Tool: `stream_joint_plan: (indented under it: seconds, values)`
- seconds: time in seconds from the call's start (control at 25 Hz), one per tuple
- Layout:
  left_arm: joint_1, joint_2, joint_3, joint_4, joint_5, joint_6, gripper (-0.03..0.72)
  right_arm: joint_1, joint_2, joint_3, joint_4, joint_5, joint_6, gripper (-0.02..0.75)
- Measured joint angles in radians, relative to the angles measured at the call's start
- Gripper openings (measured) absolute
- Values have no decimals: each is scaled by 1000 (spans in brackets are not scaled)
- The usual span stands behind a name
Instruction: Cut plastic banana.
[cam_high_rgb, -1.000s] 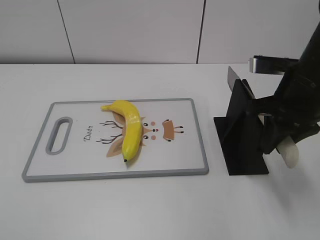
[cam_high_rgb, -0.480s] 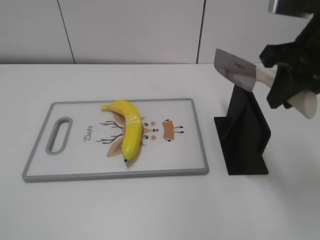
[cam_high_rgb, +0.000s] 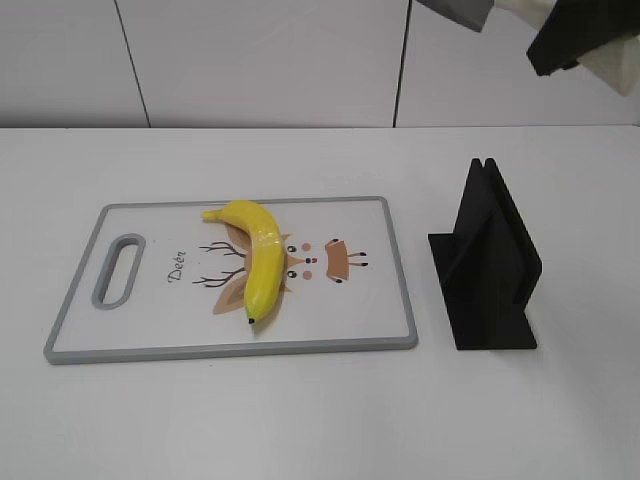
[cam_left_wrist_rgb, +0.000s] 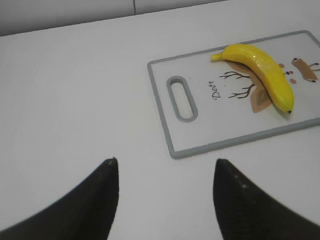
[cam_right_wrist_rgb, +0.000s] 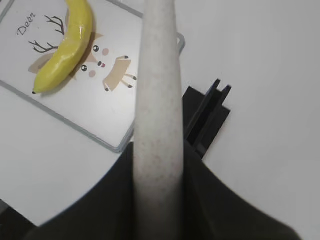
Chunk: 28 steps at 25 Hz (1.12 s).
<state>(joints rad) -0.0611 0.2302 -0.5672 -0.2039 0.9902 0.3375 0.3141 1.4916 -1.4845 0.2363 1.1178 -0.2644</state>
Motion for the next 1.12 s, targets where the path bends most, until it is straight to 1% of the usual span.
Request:
stream_joint_plan:
  seconds: [0.12,0.28,0.4,0.48,0.56,0.68,0.8,0.96,1.12]
  values:
    - [0,161,-55,-63,-50,114,560,0,37,-44,0,0,-156,169]
    - [0,395,-166,-163,-53,291,560,0,83,-60,3,-33,-381,169]
    - [0,563,-274,-221,-24,433,558,0,118,-62,29,-63,-563,169]
    - [0,667,-359,-250,28,543,558,0,150,-62,54,-81,-634,169]
    - [0,777,-438,-283,83,624,558,0,185,-76,74,-89,-690,169]
    - [-13,925,-555,-312,123,687,557,0,252,-114,111,-73,-761,169]
    - [-50,1049,-659,-315,147,715,558,0,333,-164,134,-12,-810,169]
    - [-119,1167,-737,-301,157,805,558,4,419,-230,144,44,-873,169]
    - [-170,1266,-802,-300,132,847,558,32,488,-295,141,84,-946,169]
